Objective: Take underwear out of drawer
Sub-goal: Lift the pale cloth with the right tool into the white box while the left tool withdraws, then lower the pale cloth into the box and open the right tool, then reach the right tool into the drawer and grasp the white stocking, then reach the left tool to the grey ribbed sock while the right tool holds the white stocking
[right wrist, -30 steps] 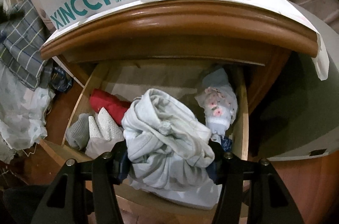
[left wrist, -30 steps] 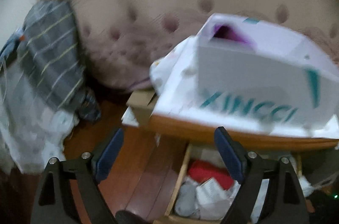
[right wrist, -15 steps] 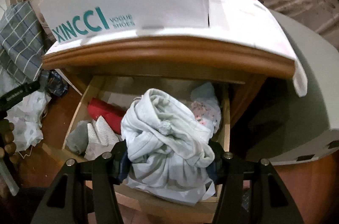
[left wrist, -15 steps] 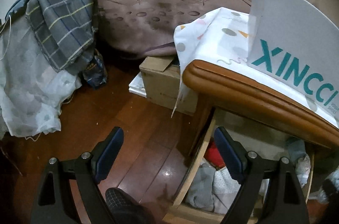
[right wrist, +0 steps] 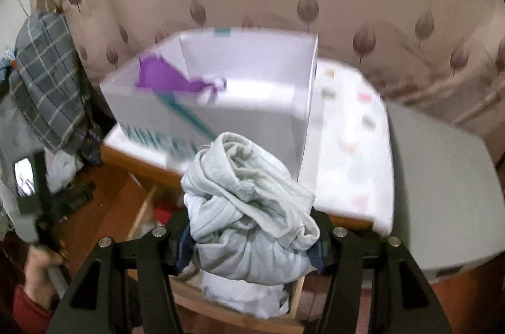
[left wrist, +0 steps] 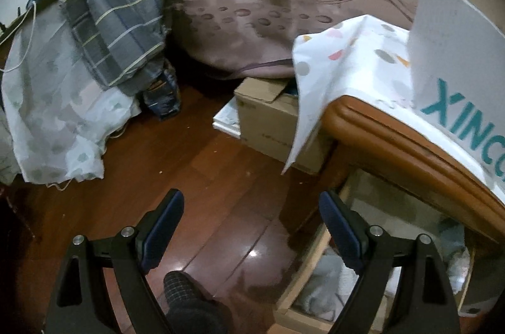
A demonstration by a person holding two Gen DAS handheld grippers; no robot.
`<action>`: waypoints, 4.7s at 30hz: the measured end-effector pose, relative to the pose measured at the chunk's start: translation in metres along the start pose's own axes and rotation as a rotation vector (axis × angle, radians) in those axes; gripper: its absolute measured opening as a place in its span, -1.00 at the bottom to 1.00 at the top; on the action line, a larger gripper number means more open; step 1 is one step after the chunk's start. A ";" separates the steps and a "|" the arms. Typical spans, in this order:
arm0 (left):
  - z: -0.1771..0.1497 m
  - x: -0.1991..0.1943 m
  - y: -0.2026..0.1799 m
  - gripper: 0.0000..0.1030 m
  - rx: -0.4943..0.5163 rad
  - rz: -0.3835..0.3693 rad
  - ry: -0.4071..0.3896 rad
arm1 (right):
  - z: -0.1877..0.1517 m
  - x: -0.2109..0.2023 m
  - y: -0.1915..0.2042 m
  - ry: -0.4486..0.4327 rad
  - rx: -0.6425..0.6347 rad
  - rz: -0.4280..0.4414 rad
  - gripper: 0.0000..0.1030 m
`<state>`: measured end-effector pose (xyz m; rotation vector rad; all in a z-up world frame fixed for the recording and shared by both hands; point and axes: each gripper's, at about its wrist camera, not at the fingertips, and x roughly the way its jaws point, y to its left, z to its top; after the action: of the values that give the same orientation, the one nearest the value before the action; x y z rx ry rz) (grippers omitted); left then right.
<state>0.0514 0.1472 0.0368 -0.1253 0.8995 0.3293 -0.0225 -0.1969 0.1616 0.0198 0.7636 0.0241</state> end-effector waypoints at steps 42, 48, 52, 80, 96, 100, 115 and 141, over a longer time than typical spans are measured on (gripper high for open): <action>0.001 0.015 0.006 0.66 -0.008 -0.025 0.067 | 0.126 0.151 0.008 0.209 0.007 -0.090 0.41; 0.001 0.012 0.001 0.66 0.011 -0.045 0.056 | 0.127 0.100 0.014 0.126 -0.012 -0.049 0.42; 0.000 0.008 -0.002 0.66 0.032 -0.071 0.048 | 0.095 0.054 0.025 0.140 -0.085 0.020 0.49; -0.007 0.017 -0.018 0.69 0.079 -0.137 0.123 | -0.124 0.238 0.069 0.734 -0.152 -0.009 0.57; -0.015 0.017 -0.024 0.70 0.122 -0.137 0.132 | -0.164 0.275 0.088 0.821 -0.390 -0.049 0.71; -0.018 0.018 -0.027 0.70 0.139 -0.130 0.131 | -0.165 0.272 0.085 0.804 -0.400 -0.041 0.42; -0.025 0.022 -0.044 0.70 0.181 -0.176 0.165 | -0.156 0.197 0.041 0.465 -0.108 0.060 -0.69; -0.076 0.067 -0.099 0.34 0.264 -0.250 0.541 | -0.153 0.174 -0.027 0.365 0.258 0.178 -0.72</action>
<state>0.0659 0.0508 -0.0661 -0.0812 1.4376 -0.0673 -0.0026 -0.2171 -0.0700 0.3365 1.1246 0.0999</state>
